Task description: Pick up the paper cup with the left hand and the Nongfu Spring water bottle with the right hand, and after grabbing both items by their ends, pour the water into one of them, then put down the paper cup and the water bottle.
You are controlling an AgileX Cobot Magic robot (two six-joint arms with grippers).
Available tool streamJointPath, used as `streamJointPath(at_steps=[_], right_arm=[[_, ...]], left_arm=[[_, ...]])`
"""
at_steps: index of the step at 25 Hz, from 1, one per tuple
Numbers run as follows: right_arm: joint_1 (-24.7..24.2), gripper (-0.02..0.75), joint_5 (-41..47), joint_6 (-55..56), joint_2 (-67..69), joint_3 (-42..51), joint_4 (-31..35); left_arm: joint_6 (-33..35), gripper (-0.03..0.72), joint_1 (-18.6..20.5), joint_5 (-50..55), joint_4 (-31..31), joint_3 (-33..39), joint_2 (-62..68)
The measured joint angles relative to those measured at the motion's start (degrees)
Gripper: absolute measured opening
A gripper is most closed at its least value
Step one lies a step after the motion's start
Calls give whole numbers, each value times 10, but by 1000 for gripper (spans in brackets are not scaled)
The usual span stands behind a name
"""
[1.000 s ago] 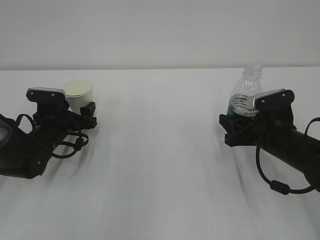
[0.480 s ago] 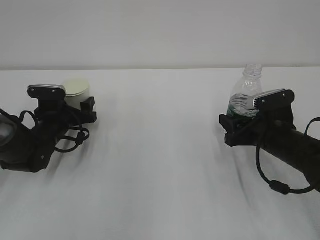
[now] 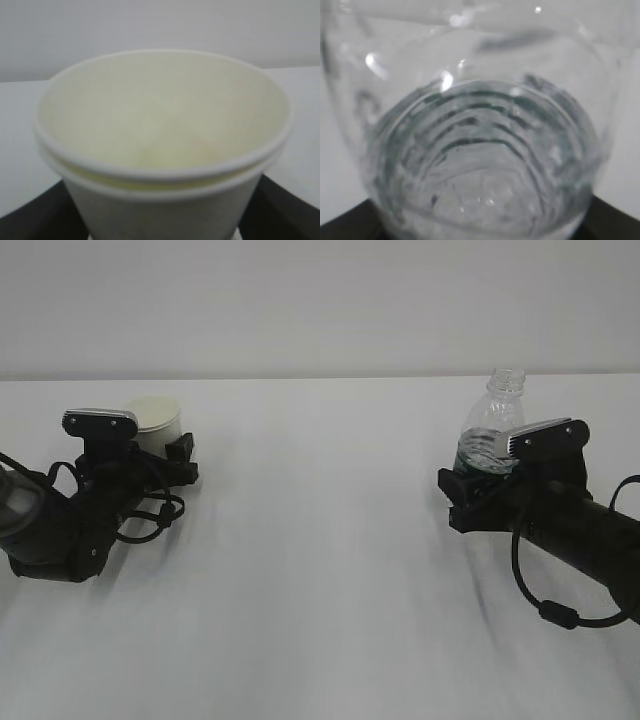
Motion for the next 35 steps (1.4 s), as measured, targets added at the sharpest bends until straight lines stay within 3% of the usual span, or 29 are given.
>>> streamJointPath(at_steps=[25, 35], right_arm=[[0, 455, 0, 3, 0, 0, -5], [0, 455, 41, 3, -40, 0, -31]], left_arm=[[0, 498, 4, 21, 16, 23, -39], [-20, 498, 24, 21, 138, 124, -146]])
